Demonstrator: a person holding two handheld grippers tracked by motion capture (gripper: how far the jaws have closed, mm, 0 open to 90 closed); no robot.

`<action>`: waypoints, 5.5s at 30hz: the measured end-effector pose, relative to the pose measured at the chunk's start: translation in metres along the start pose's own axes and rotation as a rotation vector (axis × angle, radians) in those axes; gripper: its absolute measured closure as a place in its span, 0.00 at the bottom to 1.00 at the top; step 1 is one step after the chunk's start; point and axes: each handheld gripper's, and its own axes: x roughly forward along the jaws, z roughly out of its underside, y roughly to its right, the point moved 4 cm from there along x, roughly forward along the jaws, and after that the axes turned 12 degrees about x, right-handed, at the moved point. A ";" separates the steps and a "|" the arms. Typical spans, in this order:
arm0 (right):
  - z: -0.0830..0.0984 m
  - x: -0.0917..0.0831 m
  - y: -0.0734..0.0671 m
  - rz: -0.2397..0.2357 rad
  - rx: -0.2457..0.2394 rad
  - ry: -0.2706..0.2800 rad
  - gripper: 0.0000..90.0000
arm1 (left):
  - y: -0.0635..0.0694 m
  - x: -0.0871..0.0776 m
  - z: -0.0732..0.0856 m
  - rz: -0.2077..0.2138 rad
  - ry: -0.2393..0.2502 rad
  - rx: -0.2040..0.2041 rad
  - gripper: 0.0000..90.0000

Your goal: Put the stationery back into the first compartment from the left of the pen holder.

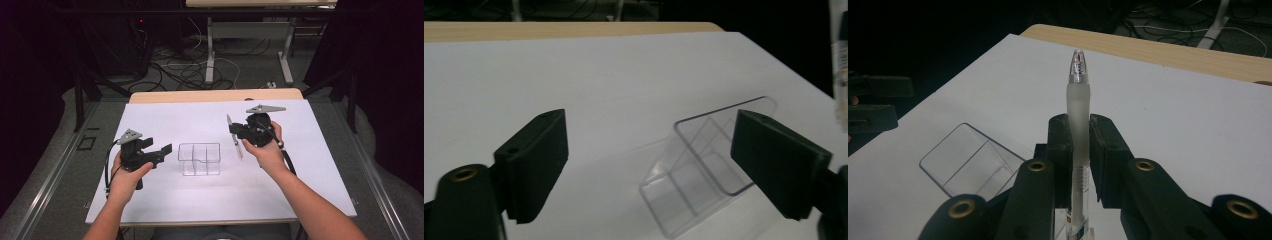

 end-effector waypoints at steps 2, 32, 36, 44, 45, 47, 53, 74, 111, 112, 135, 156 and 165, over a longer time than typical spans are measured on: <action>0.002 -0.001 -0.002 -0.009 -0.004 0.005 0.89 | 0.009 0.001 -0.004 0.029 0.010 0.011 0.26; 0.019 0.002 -0.033 -0.080 -0.043 -0.002 0.89 | 0.062 0.017 -0.016 0.247 0.030 0.011 0.57; 0.020 0.002 -0.035 -0.085 -0.043 -0.001 0.89 | 0.068 0.021 -0.016 0.270 0.020 0.012 0.61; 0.022 0.001 -0.040 -0.099 -0.044 0.006 0.89 | 0.082 0.027 -0.018 0.328 -0.003 -0.051 0.63; 0.023 0.001 -0.040 -0.100 -0.047 0.005 0.89 | 0.083 0.028 -0.018 0.337 -0.004 -0.054 0.65; 0.024 0.001 -0.041 -0.104 -0.038 0.002 0.89 | 0.088 0.029 -0.019 0.347 -0.011 -0.059 0.65; 0.026 0.002 -0.042 -0.117 -0.035 -0.006 0.89 | 0.097 0.037 -0.021 0.373 -0.022 -0.060 0.66; 0.034 0.002 -0.052 -0.142 -0.044 -0.016 0.89 | 0.109 0.058 -0.026 0.425 -0.068 -0.146 0.78; 0.039 0.006 -0.060 -0.164 -0.067 -0.032 0.89 | 0.108 0.065 -0.025 0.453 -0.148 -0.275 0.88; 0.038 0.006 -0.059 -0.165 -0.062 -0.033 0.88 | 0.107 0.065 -0.025 0.449 -0.149 -0.270 0.88; 0.034 -0.003 -0.033 -0.129 0.021 -0.012 0.58 | 0.065 0.043 -0.036 0.313 -0.048 -0.258 0.88; 0.044 -0.009 0.010 -0.018 0.088 -0.022 0.32 | 0.028 0.017 -0.038 0.057 0.015 -0.143 0.88; 0.045 -0.009 0.023 0.022 0.094 -0.026 0.22 | 0.026 0.027 -0.024 0.019 -0.040 -0.113 0.88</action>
